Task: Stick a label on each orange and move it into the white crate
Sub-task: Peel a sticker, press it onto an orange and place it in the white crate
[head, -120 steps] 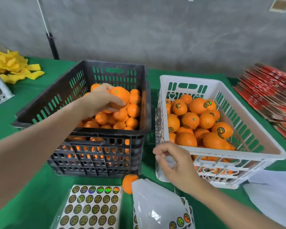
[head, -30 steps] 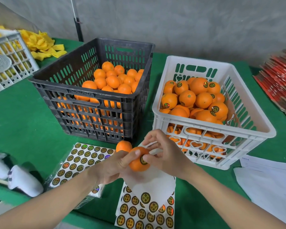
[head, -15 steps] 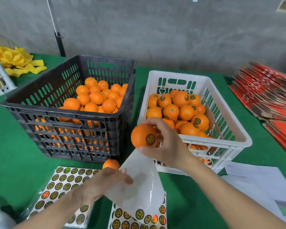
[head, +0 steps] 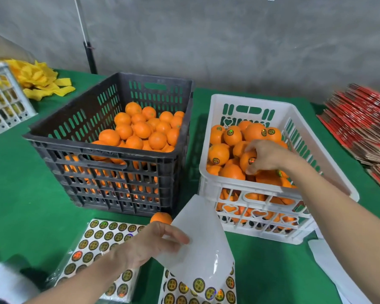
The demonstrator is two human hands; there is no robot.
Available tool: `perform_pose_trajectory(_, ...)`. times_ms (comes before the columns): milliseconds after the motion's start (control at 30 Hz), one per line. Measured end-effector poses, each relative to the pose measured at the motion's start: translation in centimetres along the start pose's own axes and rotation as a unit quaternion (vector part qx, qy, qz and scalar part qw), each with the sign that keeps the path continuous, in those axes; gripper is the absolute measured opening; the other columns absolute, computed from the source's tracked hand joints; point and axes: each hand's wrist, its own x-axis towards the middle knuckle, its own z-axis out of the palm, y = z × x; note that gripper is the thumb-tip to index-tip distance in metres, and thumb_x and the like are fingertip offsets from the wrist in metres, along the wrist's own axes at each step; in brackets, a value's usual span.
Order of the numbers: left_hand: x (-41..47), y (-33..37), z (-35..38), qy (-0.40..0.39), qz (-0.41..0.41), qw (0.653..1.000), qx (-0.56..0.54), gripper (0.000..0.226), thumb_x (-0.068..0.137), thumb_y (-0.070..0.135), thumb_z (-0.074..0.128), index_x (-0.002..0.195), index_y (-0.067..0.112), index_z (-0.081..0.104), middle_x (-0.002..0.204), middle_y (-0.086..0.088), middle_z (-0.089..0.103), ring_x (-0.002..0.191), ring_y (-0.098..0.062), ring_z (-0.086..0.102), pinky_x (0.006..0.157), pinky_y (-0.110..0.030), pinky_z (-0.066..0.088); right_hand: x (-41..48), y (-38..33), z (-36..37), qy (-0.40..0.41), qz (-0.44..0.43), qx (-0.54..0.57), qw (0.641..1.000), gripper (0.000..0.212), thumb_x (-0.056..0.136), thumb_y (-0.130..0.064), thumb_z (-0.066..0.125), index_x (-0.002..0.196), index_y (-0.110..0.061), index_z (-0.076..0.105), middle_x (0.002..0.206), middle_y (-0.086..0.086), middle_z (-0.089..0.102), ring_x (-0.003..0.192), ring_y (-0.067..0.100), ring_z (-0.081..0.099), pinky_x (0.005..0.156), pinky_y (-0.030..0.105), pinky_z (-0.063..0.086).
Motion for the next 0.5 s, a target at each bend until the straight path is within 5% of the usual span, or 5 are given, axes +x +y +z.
perform_pose_trajectory(200,-0.8,0.6,-1.4,-0.016,-0.006,0.967,0.256,0.023,0.091,0.024,0.064,0.109,0.037,0.065,0.122,0.018,0.053,0.117,-0.004,0.048,0.094,-0.02,0.037,0.2,-0.8,-0.9,-0.042,0.017,-0.097,0.994,0.077,0.073,-0.039,0.078,0.137,-0.019,0.039,0.132,0.008,0.052,0.116,0.028,0.051,0.085,0.034,0.045)
perform_pose_trajectory(300,-2.7,3.9,-4.1,0.028,0.09,0.964,0.25,0.015,0.09,0.022,0.065,0.099,0.032,0.07,0.103,0.011,0.069,0.096,-0.005,0.065,0.084,-0.027,0.054,0.0,-3.0,-2.7,0.159,-0.045,-0.008,0.986,0.054,0.079,-0.037,0.073,0.125,-0.017,0.054,0.122,0.009,0.059,0.106,0.026,0.056,0.084,0.034,0.044)
perform_pose_trajectory(367,-4.6,6.7,-6.3,0.058,0.174,0.965,0.186,0.01,0.088,0.024,0.067,0.085,0.03,0.074,0.082,0.001,0.073,0.069,-0.008,0.068,0.06,-0.022,0.054,-0.5,-6.2,-3.1,0.326,-0.137,0.13,0.926,0.028,0.083,-0.025,0.07,0.107,-0.013,0.063,0.1,0.005,0.067,0.085,0.019,0.059,0.079,0.032,0.046)
perform_pose_trajectory(433,-6.1,9.4,-9.1,0.122,0.272,0.947,0.122,0.015,0.081,0.037,0.069,0.08,0.023,0.076,0.069,-0.005,0.071,0.05,-0.009,0.059,0.045,-0.015,0.042,-1.0,-10.0,-3.0,0.377,-0.224,0.2,0.876,0.013,0.085,-0.017,0.065,0.096,-0.011,0.065,0.083,0.002,0.066,0.073,0.015,0.057,0.074,0.033,0.049)
perform_pose_trajectory(500,-6.2,12.1,-12.5,0.191,0.331,0.921,0.079,0.019,0.08,0.036,0.072,0.077,0.018,0.075,0.062,-0.005,0.067,0.044,-0.01,0.052,0.042,-0.014,0.037,-0.5,-13.6,-2.2,0.358,-0.288,0.2,0.866,0.015,0.085,-0.018,0.061,0.096,-0.01,0.065,0.084,0.002,0.065,0.075,0.017,0.058,0.071,0.03,0.047)
